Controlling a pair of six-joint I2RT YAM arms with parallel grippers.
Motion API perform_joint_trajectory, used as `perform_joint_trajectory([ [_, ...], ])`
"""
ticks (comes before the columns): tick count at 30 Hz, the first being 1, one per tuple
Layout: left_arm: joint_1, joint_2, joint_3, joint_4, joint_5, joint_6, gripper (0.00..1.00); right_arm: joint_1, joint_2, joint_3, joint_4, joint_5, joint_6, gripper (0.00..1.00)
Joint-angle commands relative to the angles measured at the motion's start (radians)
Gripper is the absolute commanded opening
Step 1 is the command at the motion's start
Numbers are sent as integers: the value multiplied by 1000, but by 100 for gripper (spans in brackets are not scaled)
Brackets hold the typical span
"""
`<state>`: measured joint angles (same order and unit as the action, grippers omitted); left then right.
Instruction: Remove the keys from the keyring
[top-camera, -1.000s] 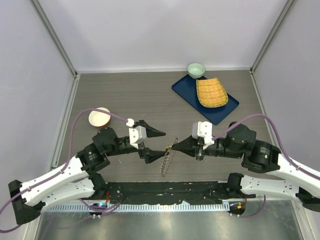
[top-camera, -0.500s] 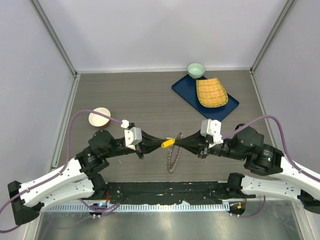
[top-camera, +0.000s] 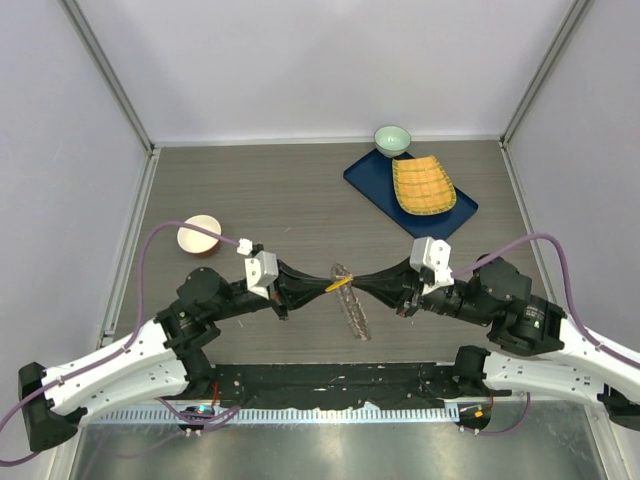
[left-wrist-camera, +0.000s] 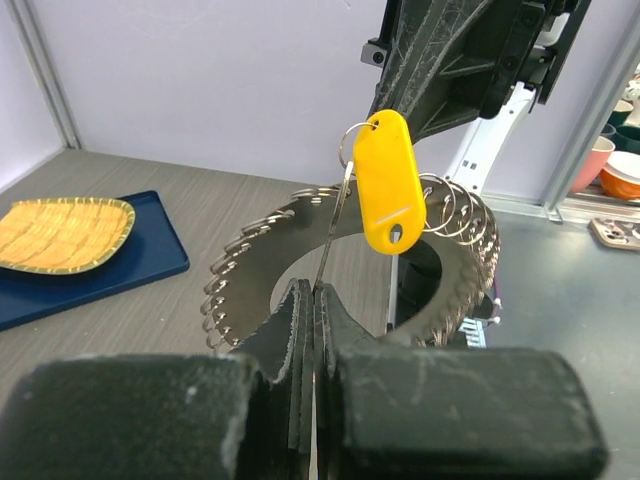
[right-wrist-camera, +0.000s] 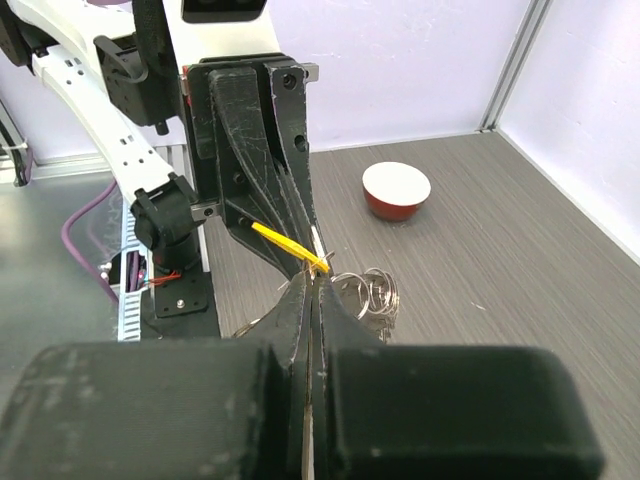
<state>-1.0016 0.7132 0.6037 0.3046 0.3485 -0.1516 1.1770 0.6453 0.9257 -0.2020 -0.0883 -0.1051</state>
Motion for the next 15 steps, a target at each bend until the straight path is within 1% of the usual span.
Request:
perform_joint_trajectory([
  [1, 6, 6, -41, 77, -36, -84, 0, 6, -67, -31, 243, 9, 74, 1],
  [4, 6, 26, -64, 122, -28, -135, 0, 6, -73, -83, 332, 7, 100, 1],
  [5, 6, 34, -76, 146, -22, -173, 0, 6, -70, -94, 345, -19, 99, 1],
  [10, 4, 60, -107, 217, -8, -293, 0, 6, -29, -64, 302, -88, 91, 1],
  [12, 6, 61, -117, 215, -23, -342, 0, 4, -22, -56, 293, -122, 91, 1],
  [15, 6, 60, -127, 215, -34, -393, 0, 6, -29, -67, 320, -123, 97, 1],
])
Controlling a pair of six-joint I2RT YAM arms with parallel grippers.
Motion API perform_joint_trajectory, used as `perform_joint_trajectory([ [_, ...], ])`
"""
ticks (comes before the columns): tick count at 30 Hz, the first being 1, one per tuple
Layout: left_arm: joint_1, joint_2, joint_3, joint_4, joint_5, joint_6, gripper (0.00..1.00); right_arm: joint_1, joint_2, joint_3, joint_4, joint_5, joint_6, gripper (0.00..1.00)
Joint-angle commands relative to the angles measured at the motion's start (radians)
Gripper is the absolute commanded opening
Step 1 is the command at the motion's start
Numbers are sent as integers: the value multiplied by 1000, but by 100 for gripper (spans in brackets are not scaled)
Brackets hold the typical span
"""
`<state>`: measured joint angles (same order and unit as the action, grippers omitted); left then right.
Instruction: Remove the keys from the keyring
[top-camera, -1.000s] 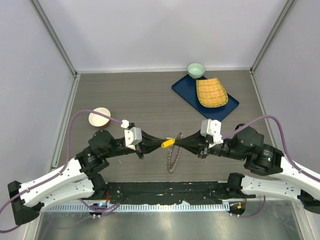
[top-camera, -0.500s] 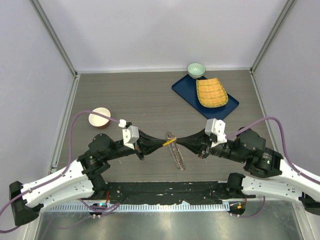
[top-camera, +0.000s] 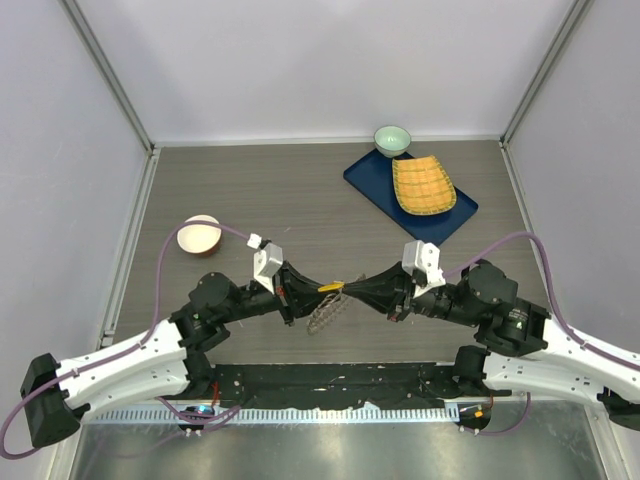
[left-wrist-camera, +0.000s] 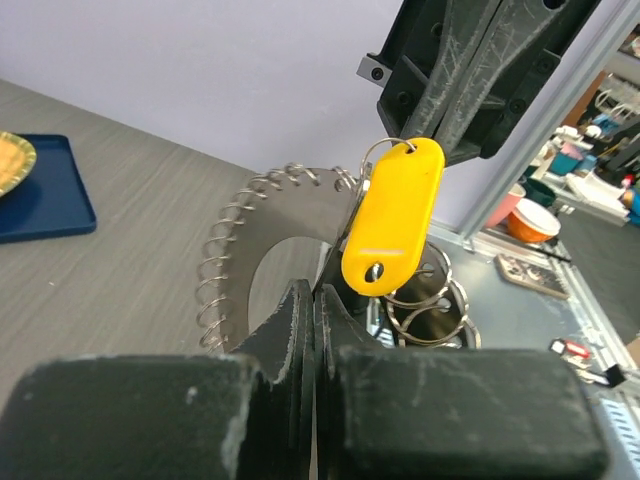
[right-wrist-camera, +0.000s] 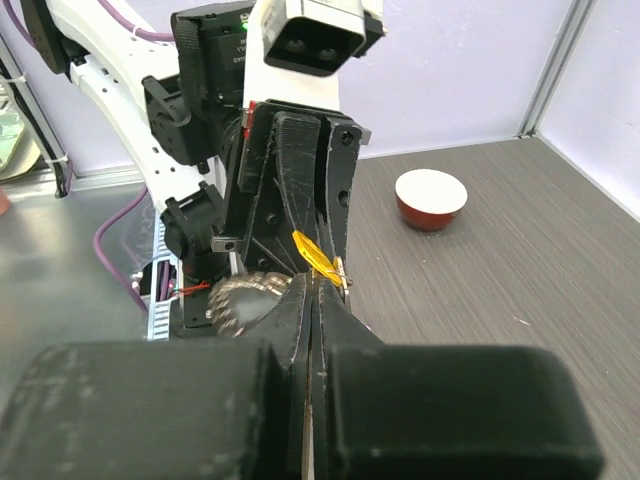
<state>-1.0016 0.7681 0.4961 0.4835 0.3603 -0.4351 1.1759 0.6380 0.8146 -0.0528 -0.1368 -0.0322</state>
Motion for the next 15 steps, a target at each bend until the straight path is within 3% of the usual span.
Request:
perform_joint_trajectory([
  [1, 6, 2, -21, 32, -46, -123, 0, 8, -21, 43, 172, -60, 23, 1],
  [4, 6, -21, -22, 3, -84, -186, 0, 7, -32, 31, 185, -50, 20, 1],
  [5, 6, -29, -19, -12, -80, -186, 4, 7, -34, 23, 189, -50, 23, 1],
  [6, 6, -50, -10, -35, -74, -171, 16, 7, -32, 21, 189, -50, 25, 1],
  [7, 6, -62, 1, -104, -67, -122, 42, 7, -34, 21, 186, -50, 29, 1],
  [8, 6, -78, 25, -144, -75, -99, 51, 7, -35, 23, 180, -53, 29, 1],
  [10, 4, -125, 54, -269, -95, 0, 61, 7, -43, 24, 154, -60, 29, 1],
  [15, 6, -176, 209, -518, -123, 208, 73, 7, -64, 32, 61, -55, 69, 1],
])
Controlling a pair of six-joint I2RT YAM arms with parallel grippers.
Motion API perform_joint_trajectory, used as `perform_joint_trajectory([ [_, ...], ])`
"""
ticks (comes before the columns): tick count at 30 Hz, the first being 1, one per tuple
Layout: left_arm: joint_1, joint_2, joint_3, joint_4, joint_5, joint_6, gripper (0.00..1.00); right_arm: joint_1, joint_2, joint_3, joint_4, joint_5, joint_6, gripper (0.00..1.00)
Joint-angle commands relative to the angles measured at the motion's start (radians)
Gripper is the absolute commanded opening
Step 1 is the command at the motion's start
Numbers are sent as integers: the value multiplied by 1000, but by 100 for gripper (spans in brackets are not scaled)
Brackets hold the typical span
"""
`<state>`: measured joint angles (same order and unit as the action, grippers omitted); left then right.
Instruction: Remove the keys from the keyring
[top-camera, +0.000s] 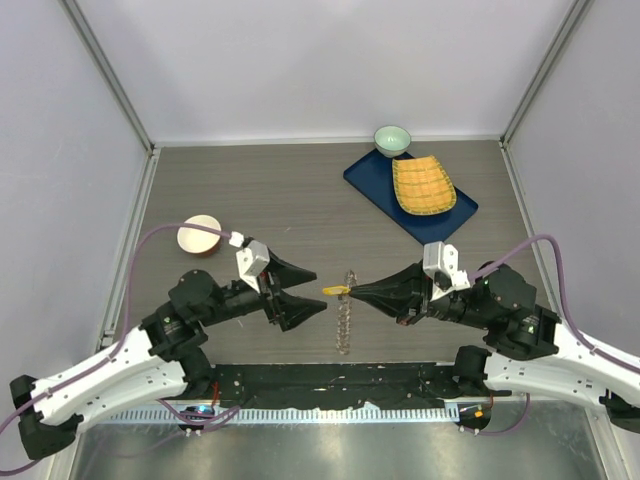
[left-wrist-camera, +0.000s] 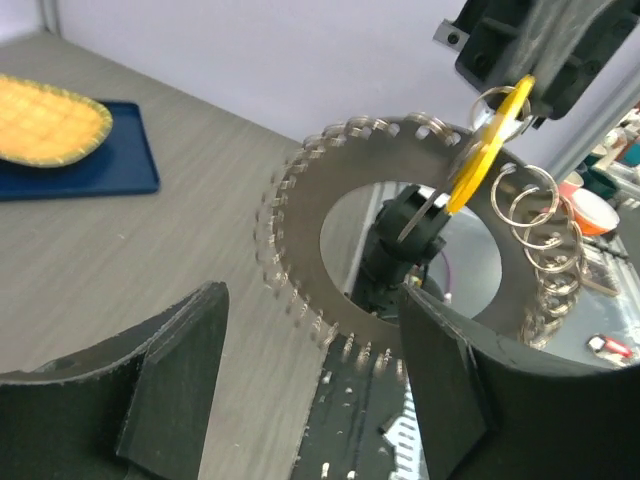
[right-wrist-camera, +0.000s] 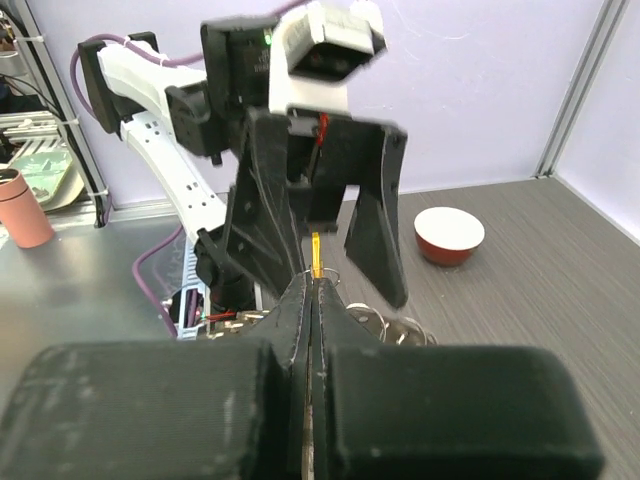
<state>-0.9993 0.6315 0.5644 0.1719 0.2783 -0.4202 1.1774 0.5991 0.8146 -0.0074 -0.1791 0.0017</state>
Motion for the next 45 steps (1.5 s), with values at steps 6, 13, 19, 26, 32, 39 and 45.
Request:
perform_joint_trajectory([
  [6, 4, 14, 276, -322, 140, 316, 73, 5, -19, 37, -46, -40, 61, 1],
  [13, 4, 137, 385, -393, 274, 379, 73, 5, -10, 40, -48, -52, 61, 1],
  [19, 4, 194, 390, -365, 312, 399, 72, 5, 11, 47, -49, -71, 57, 1],
  [26, 4, 178, 365, -307, 296, 406, 56, 5, 10, 43, -51, -65, 54, 1],
  [32, 4, 145, 327, -279, 266, 402, 0, 5, -19, 28, -36, -30, 52, 1],
  [39, 2, 151, 284, -214, 252, 304, 0, 5, -56, -15, 61, -26, 49, 1],
  [45, 4, 168, 232, -156, 274, 215, 0, 5, -84, -35, 133, -19, 41, 1],
])
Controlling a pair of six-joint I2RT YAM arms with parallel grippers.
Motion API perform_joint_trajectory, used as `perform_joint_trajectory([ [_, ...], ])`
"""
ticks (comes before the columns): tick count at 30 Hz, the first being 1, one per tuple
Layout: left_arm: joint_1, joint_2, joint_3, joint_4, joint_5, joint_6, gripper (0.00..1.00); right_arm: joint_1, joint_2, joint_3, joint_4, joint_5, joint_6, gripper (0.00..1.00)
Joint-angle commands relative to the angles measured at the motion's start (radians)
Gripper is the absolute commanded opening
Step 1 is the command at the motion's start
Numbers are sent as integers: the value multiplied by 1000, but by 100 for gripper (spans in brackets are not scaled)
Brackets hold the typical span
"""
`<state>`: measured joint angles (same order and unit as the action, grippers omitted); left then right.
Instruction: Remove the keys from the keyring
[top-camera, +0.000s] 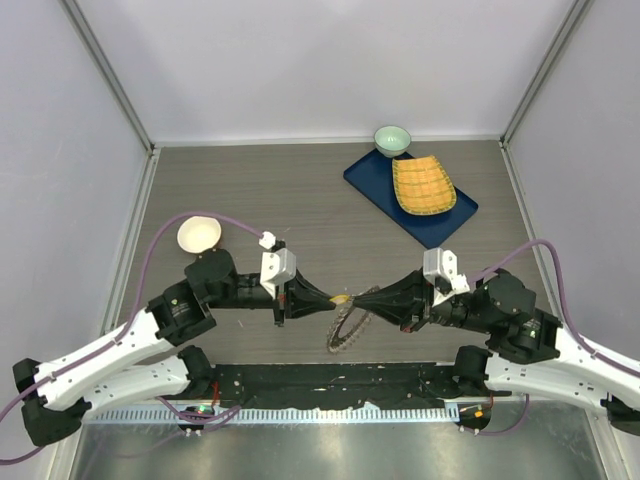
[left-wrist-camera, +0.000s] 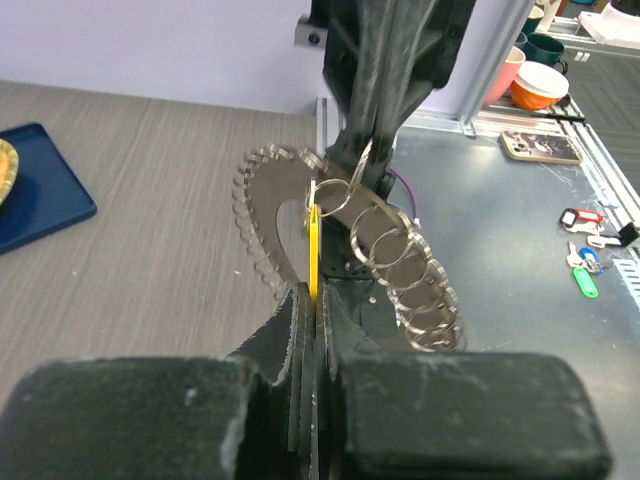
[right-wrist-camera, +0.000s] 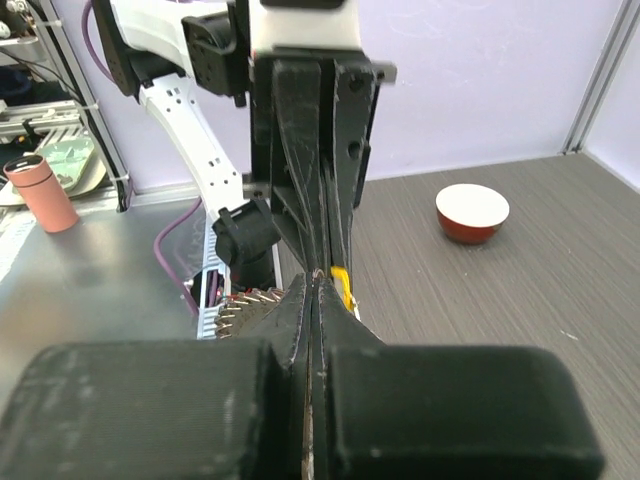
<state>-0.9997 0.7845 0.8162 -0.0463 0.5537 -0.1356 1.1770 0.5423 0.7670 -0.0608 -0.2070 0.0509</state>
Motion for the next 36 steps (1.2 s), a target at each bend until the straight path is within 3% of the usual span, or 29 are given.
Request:
perform_joint_trajectory([
  [1, 4, 18, -22, 60, 2, -79, 0, 6, -28, 6, 197, 15, -5, 1],
  [11, 4, 33, -106, 232, 86, -170, 1, 6, -33, -75, 352, 141, 39, 1],
  [13, 4, 39, -98, 238, 84, -174, 23, 6, -36, -106, 384, 161, 66, 1],
  [14, 4, 38, -91, 199, 72, -164, 45, 6, -39, -116, 415, 164, 75, 1],
  [17, 4, 10, -58, 105, 5, -87, 57, 6, -50, -146, 449, 167, 105, 1],
  [25, 4, -97, 0, 8, -215, 24, 63, 6, -59, -182, 450, 161, 153, 1],
  [36, 4, -4, 132, -55, -110, 28, 53, 6, 14, -178, 509, 113, 196, 1],
])
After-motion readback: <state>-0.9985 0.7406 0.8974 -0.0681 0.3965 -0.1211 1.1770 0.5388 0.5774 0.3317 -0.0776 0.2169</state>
